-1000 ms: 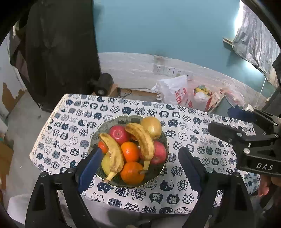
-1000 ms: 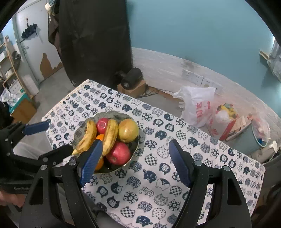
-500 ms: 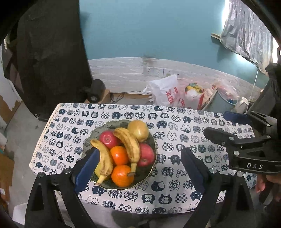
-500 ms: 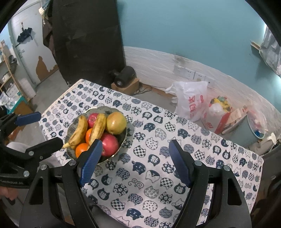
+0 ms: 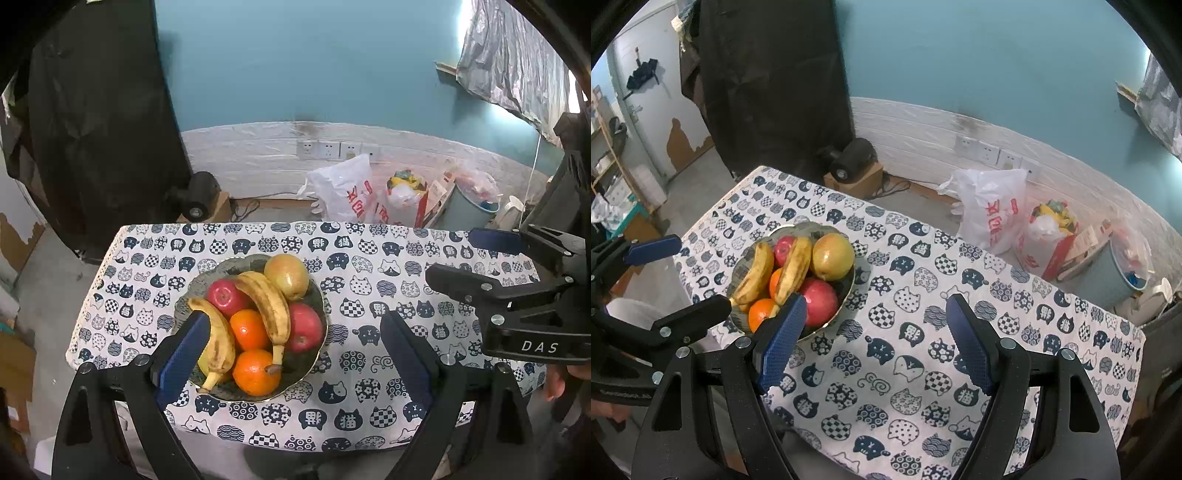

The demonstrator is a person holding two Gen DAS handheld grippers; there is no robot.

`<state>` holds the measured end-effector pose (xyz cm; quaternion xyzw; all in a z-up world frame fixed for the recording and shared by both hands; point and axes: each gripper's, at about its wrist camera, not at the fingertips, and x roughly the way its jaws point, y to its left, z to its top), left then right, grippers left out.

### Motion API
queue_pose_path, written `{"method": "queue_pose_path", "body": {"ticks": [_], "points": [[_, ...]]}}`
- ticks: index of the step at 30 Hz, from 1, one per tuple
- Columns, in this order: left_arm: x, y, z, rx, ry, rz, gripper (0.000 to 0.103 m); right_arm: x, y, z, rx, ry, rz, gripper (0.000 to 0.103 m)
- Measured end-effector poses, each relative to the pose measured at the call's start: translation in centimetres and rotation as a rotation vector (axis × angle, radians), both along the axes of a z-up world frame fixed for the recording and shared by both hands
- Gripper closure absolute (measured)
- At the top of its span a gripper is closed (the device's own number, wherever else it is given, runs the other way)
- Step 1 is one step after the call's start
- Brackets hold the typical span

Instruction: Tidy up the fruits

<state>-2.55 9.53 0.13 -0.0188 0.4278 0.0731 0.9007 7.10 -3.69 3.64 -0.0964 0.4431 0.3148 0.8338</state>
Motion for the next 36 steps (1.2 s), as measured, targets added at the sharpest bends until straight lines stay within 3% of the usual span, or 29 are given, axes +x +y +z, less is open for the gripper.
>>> {"method": "queue_pose_path", "body": {"ticks": [36], "points": [[-0.31, -0.38, -0.05, 0.056, 0.024, 0.003, 0.008, -0.37, 0.74, 0.41, -0.007, -0.008, 0.012, 0.026]]}}
